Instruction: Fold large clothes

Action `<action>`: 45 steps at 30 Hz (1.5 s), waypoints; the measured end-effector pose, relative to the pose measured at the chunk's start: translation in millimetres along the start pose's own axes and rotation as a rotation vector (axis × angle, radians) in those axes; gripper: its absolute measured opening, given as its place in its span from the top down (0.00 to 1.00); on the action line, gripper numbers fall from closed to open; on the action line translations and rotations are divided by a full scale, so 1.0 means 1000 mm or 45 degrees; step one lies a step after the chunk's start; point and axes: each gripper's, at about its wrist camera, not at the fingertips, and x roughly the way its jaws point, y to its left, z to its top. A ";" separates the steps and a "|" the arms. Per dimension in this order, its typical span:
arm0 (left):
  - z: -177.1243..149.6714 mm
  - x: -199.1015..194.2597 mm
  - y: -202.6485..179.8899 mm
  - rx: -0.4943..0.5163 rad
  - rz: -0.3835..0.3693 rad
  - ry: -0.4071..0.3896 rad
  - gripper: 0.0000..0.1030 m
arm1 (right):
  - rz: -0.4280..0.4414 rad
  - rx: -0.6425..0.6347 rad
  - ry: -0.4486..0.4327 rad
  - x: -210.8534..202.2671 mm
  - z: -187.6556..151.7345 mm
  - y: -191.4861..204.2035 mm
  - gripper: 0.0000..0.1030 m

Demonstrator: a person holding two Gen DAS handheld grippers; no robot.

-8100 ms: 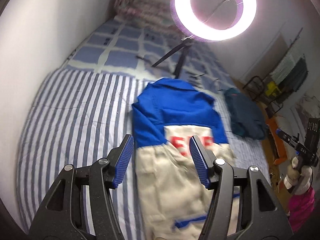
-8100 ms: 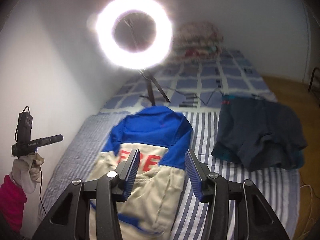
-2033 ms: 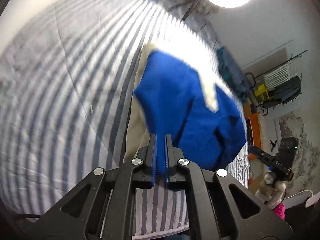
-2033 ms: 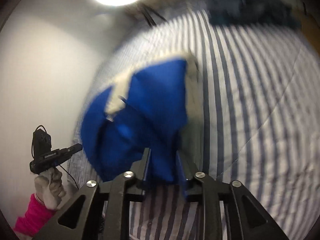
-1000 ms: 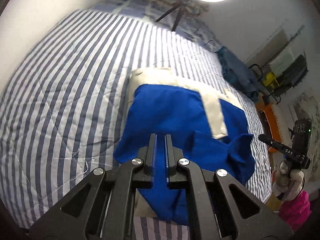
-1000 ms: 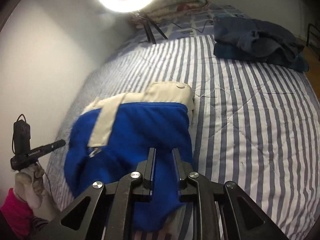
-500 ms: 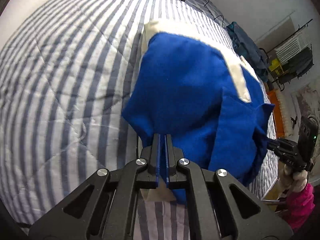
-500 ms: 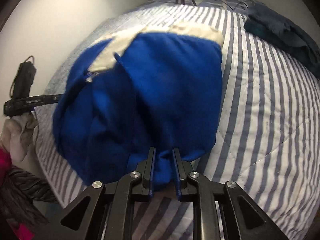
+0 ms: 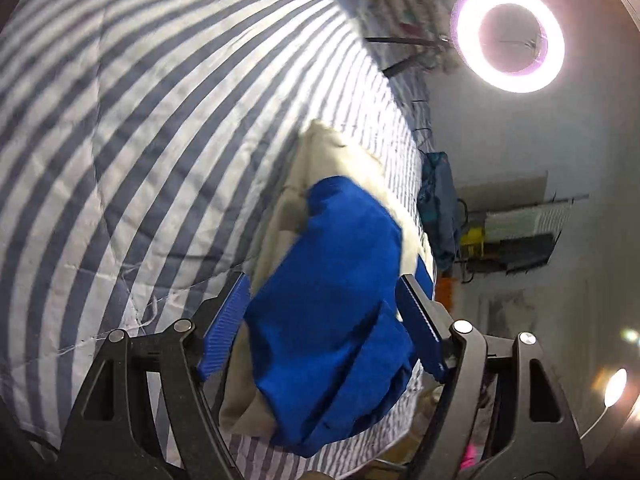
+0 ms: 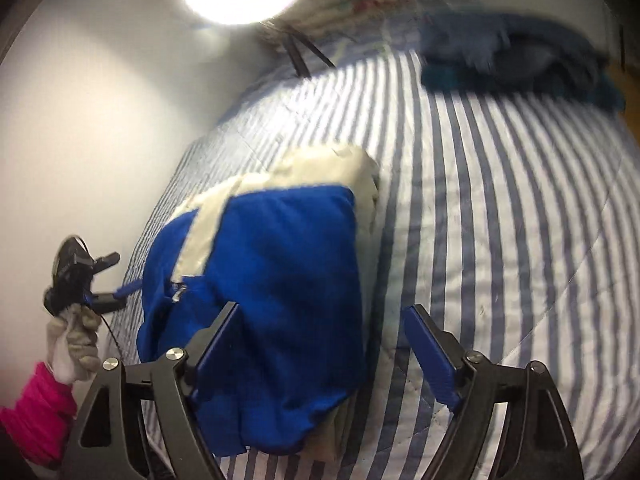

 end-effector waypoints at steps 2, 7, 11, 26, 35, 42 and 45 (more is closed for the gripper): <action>-0.001 0.006 0.004 0.000 0.004 0.024 0.25 | 0.035 0.043 0.028 0.007 -0.001 -0.010 0.18; -0.003 0.018 0.010 0.016 0.051 0.093 0.25 | 0.107 0.097 0.086 0.024 -0.006 -0.025 0.21; -0.003 0.038 0.012 0.007 0.056 0.103 0.26 | 0.193 0.121 0.094 0.029 -0.009 -0.028 0.23; 0.001 0.078 -0.027 0.154 0.122 0.099 0.31 | 0.249 0.109 0.116 0.056 0.005 -0.011 0.49; -0.004 0.090 -0.051 0.252 0.232 0.059 0.47 | 0.136 0.038 0.106 0.056 0.009 0.012 0.62; -0.015 0.097 -0.097 0.446 0.367 -0.015 0.63 | -0.007 -0.079 0.068 0.041 0.019 0.054 0.77; -0.023 0.100 -0.117 0.530 0.398 -0.043 0.66 | -0.034 -0.132 0.046 0.035 0.022 0.073 0.79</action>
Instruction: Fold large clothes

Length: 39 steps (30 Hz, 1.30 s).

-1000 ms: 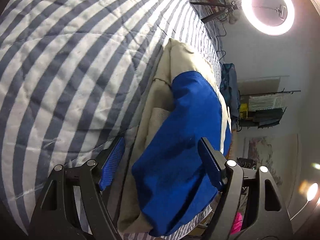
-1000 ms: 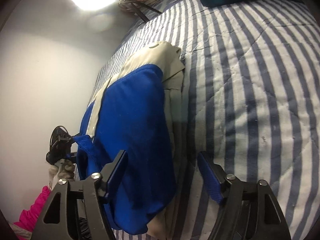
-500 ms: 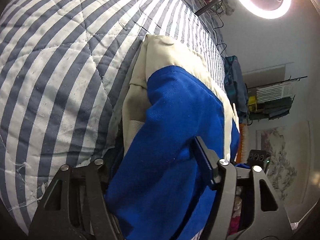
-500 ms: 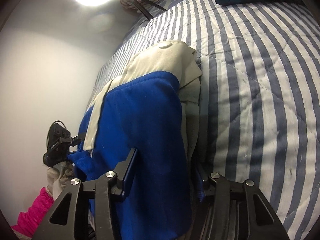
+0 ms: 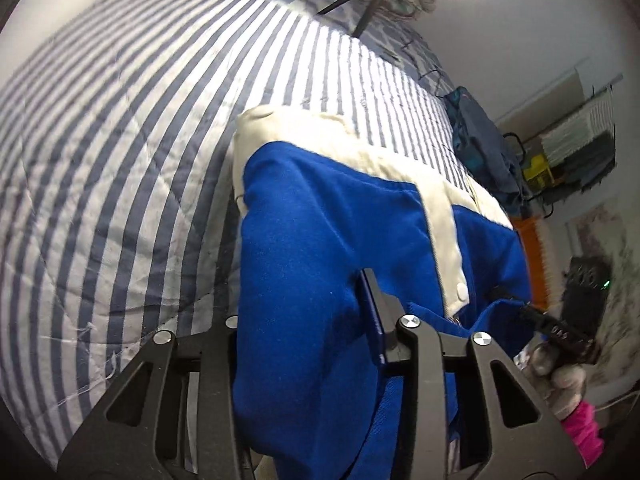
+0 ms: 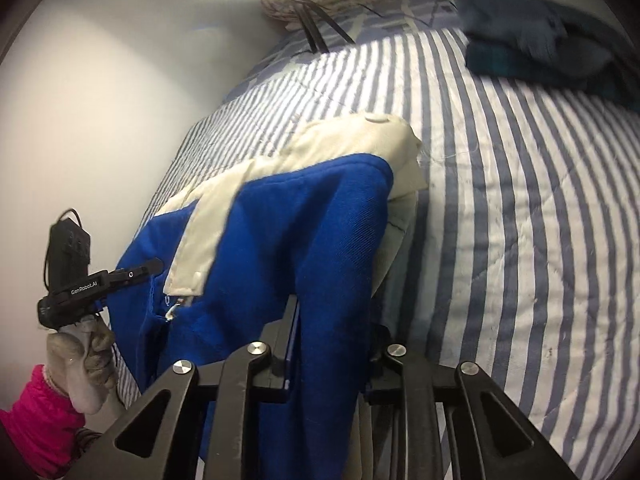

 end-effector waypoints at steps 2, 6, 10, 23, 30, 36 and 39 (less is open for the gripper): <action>0.000 0.000 -0.011 0.045 0.015 -0.012 0.67 | -0.004 -0.038 -0.010 -0.004 0.001 0.007 0.79; -0.001 0.005 -0.016 0.053 0.031 -0.021 0.68 | -0.036 -0.053 -0.006 -0.002 -0.001 0.009 0.79; -0.003 -0.008 -0.035 0.167 0.068 -0.077 0.73 | -0.074 -0.109 -0.024 -0.008 0.004 0.019 0.80; -0.030 -0.034 -0.103 0.391 0.015 -0.172 0.78 | -0.189 -0.303 -0.115 -0.069 -0.021 0.056 0.82; -0.040 -0.041 -0.133 0.470 -0.032 -0.196 0.79 | -0.245 -0.293 -0.166 -0.101 -0.027 0.045 0.82; -0.035 -0.035 -0.162 0.510 -0.075 -0.205 0.79 | -0.278 -0.269 -0.233 -0.126 -0.028 0.030 0.82; -0.030 -0.027 -0.180 0.540 -0.097 -0.204 0.79 | -0.306 -0.254 -0.254 -0.134 -0.024 0.016 0.82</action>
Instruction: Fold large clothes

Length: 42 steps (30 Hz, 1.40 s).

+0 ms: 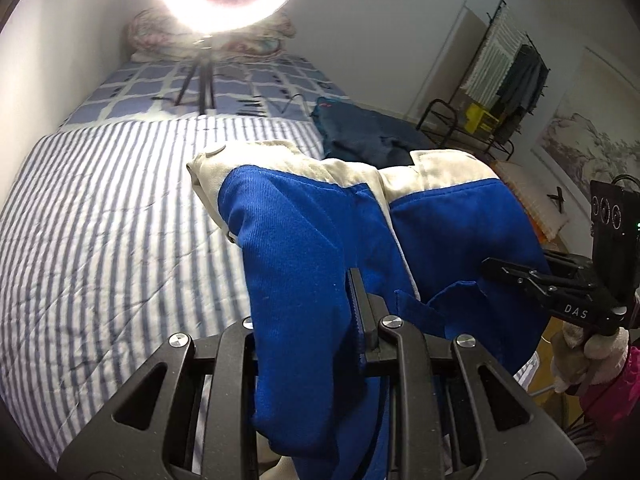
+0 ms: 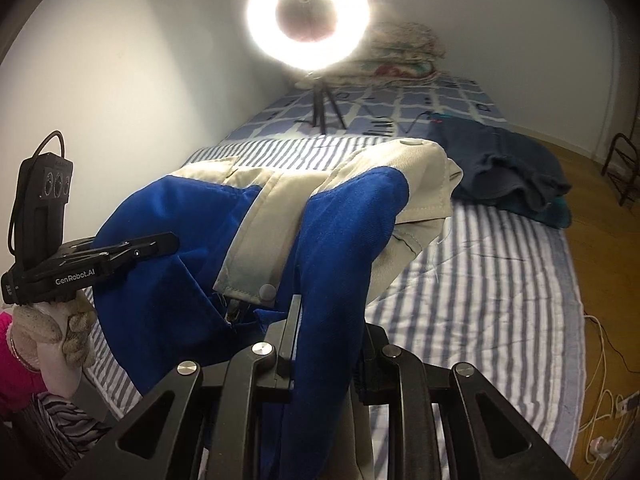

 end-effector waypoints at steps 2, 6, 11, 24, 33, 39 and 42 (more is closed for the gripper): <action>0.011 0.012 -0.010 0.021 -0.017 -0.001 0.79 | -0.021 0.002 -0.009 -0.001 0.004 -0.009 0.82; 0.032 0.034 -0.030 0.068 -0.049 -0.011 0.79 | -0.073 0.019 -0.037 -0.005 0.016 -0.039 0.82; 0.070 0.070 -0.052 0.113 -0.107 -0.041 0.79 | -0.131 0.040 -0.081 -0.003 0.044 -0.077 0.82; 0.175 0.166 -0.080 0.115 -0.178 -0.125 0.80 | -0.290 0.041 -0.157 0.029 0.138 -0.160 0.82; 0.252 0.227 -0.096 0.101 -0.189 -0.200 0.80 | -0.334 0.032 -0.208 0.058 0.210 -0.219 0.82; 0.282 0.277 -0.094 0.079 -0.167 -0.219 0.80 | -0.324 0.070 -0.209 0.091 0.237 -0.259 0.82; 0.284 0.298 -0.089 0.072 -0.147 -0.209 0.80 | -0.317 0.077 -0.190 0.115 0.244 -0.275 0.82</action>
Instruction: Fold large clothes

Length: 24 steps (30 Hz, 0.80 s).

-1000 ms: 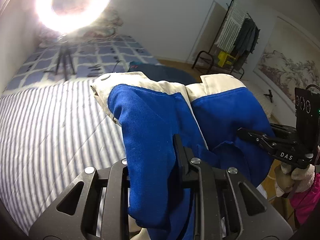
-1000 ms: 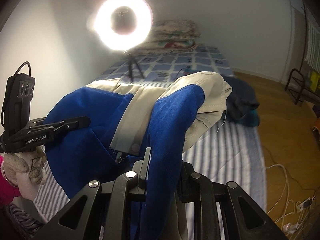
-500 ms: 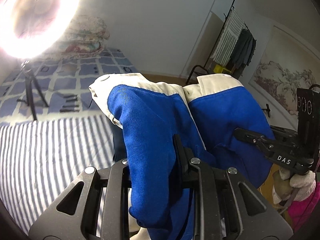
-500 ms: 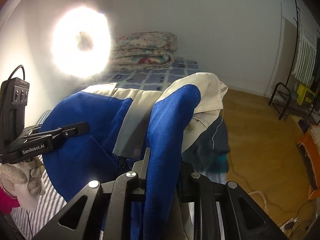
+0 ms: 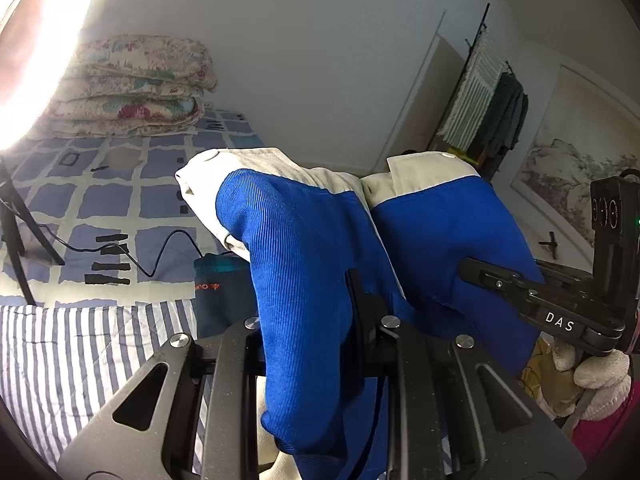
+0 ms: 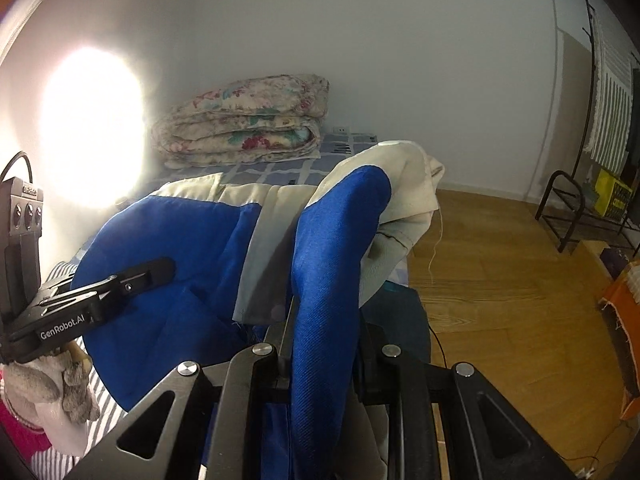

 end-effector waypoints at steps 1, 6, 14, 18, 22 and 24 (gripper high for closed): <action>-0.002 0.008 0.006 -0.015 0.005 0.008 0.80 | 0.003 0.005 0.009 0.008 0.000 -0.002 0.82; -0.015 0.038 0.036 -0.072 0.063 0.084 0.80 | -0.015 0.060 0.068 0.045 -0.006 -0.030 0.82; -0.041 0.066 0.074 -0.155 0.140 0.197 0.64 | -0.186 0.140 0.243 0.105 -0.030 -0.065 0.61; -0.042 0.060 0.070 -0.145 0.165 0.196 0.54 | -0.224 0.186 0.270 0.111 -0.033 -0.072 0.46; -0.038 0.050 0.066 -0.096 0.204 0.192 0.53 | -0.262 0.197 0.235 0.098 -0.031 -0.074 0.42; -0.036 0.044 0.066 -0.087 0.211 0.193 0.53 | -0.266 0.194 0.213 0.090 -0.028 -0.072 0.42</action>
